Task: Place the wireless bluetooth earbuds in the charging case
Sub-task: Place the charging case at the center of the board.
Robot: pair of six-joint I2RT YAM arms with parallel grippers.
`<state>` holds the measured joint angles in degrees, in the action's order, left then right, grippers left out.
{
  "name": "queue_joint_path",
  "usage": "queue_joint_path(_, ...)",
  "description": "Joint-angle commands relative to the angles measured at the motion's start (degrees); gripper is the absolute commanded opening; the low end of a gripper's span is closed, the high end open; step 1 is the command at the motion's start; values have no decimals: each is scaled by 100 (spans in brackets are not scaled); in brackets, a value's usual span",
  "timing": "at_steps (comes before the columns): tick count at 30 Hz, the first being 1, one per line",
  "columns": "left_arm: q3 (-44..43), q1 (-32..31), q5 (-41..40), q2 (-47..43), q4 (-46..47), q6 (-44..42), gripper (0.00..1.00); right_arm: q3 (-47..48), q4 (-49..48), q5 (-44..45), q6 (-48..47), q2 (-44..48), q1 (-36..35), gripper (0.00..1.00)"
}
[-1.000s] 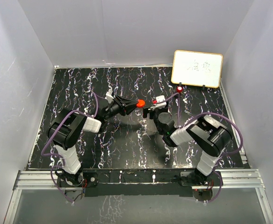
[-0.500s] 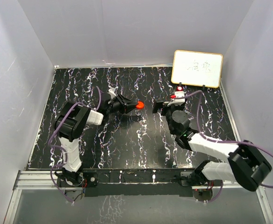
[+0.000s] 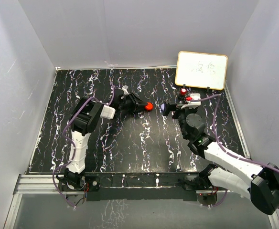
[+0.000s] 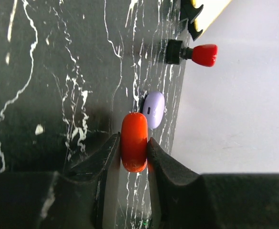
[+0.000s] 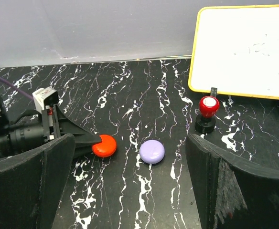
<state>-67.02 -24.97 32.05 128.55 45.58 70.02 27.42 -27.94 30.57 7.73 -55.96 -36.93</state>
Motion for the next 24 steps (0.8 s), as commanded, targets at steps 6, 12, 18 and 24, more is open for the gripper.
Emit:
queue_joint_path(6, -498, -43, -56, 269, -435, -409, 9, -264, 560, -521, 491, 951, 48, 98)
queue_joint_path(12, -574, -43, -160, 191, -804, -723, 51, -626, 1310, -1197, 1062, 1707, 46, 98)
queue_joint_path(18, -373, 7, -347, -130, -1110, -1040, 80, -1136, 1831, -492, 1597, 2410, 50, 98)
queue_joint_path(24, 269, 183, -677, -811, -1377, -1414, 92, -1432, 1966, -222, 1504, 3088, 47, 98)
